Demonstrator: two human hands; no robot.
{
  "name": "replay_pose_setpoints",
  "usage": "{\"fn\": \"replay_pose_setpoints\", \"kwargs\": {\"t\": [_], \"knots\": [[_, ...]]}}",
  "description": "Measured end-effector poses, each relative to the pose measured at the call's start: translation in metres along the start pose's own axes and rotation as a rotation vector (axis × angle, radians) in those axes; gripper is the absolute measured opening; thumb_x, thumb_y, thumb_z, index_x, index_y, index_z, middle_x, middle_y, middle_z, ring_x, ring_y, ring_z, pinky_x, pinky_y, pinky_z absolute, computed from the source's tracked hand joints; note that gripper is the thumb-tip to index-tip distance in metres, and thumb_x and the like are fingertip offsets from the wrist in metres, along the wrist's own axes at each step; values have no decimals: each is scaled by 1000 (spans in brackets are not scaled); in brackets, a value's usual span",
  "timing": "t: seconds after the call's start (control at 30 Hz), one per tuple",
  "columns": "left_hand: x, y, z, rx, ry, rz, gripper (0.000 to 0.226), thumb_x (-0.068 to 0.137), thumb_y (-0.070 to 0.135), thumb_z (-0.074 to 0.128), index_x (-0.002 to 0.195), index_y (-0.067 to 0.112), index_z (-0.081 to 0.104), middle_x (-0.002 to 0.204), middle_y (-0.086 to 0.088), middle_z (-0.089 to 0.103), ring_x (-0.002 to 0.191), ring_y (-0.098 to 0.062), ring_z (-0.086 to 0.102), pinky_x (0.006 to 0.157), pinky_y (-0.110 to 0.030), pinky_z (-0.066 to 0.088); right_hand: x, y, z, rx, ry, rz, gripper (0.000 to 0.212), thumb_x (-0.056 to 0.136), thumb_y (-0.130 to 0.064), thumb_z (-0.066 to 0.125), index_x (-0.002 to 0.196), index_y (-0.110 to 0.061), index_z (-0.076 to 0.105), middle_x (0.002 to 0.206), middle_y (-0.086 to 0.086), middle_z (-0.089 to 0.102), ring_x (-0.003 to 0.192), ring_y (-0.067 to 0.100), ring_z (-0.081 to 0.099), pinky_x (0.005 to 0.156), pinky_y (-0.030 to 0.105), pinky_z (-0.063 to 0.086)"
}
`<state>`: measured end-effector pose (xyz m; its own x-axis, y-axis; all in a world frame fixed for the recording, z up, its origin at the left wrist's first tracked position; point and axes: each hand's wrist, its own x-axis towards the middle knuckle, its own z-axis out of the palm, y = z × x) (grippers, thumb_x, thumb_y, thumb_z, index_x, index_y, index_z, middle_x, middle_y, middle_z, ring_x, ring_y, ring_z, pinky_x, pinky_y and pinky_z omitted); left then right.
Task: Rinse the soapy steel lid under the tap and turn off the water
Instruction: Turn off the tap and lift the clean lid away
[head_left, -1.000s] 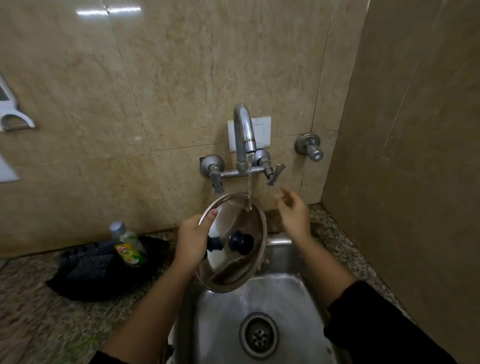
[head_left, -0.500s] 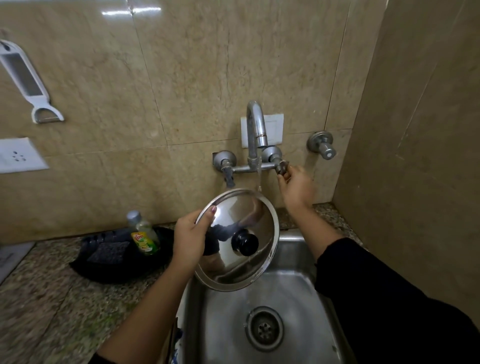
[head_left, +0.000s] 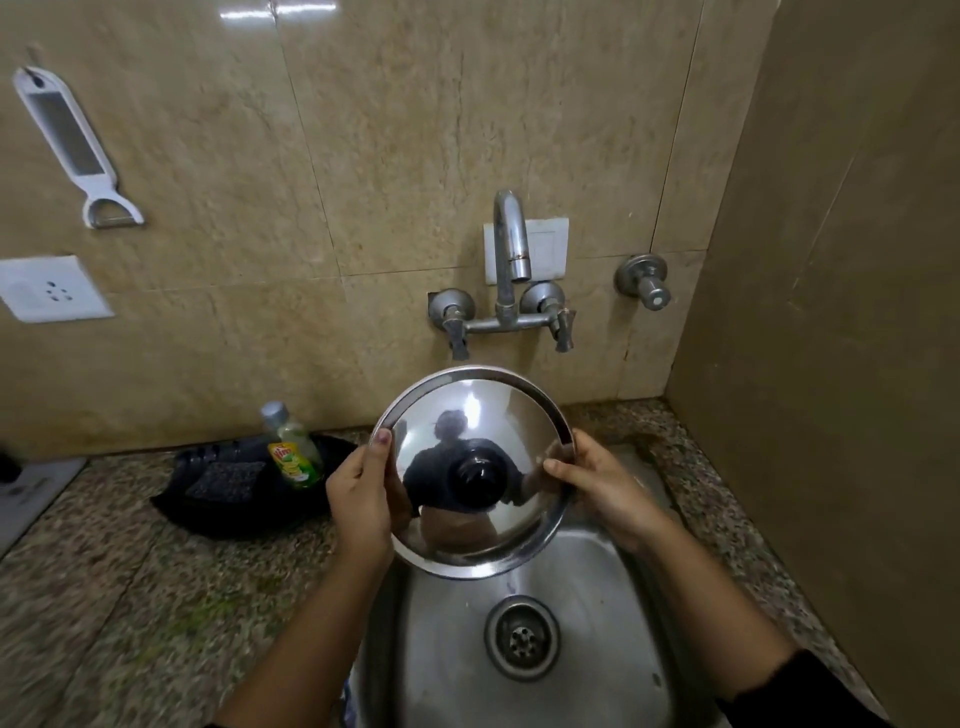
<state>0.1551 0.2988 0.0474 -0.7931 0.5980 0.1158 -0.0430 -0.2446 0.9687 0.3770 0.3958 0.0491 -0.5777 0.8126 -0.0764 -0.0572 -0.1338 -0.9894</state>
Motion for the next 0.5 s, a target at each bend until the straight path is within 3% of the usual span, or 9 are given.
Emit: {"fn": "replay_pose_setpoints", "kwargs": {"t": [0.03, 0.17, 0.33, 0.5], "knots": [[-5, -3, -3, 5, 11, -3, 34, 92, 27, 57, 64, 10, 58, 61, -4, 51, 61, -14, 45, 58, -27, 40, -4, 0, 0, 7, -23, -13, 21, 85, -14, 67, 105, -19, 62, 105, 36, 60, 90, 39, 64, 81, 50, 51], [-18, -9, -10, -54, 86, -79, 28, 94, 25, 54, 70, 16, 64, 63, 10, 65, 62, 0, 56, 60, -14, 49, -12, -9, 9, -31, -43, -84, 23, 90, -4, 60, 108, -18, 61, 78, -1, 67, 75, 21, 63, 65, 30, 54], [-16, -11, -30, 5, 32, -204, 26, 96, 33, 49, 89, 20, 70, 88, -1, 70, 89, -20, 65, 84, -36, 51, -5, -27, 39, -180, -31, -225, 26, 91, -4, 58, 93, -28, 64, 73, -11, 61, 76, 8, 59, 71, 22, 47], [8, -4, -65, 79, 4, -175, 26, 98, 29, 45, 88, 23, 68, 91, 0, 70, 89, -21, 63, 77, -35, 48, 11, -45, 83, -125, 31, -272, 23, 89, 7, 55, 90, -15, 60, 62, -13, 60, 63, -1, 56, 63, 14, 44]]}}
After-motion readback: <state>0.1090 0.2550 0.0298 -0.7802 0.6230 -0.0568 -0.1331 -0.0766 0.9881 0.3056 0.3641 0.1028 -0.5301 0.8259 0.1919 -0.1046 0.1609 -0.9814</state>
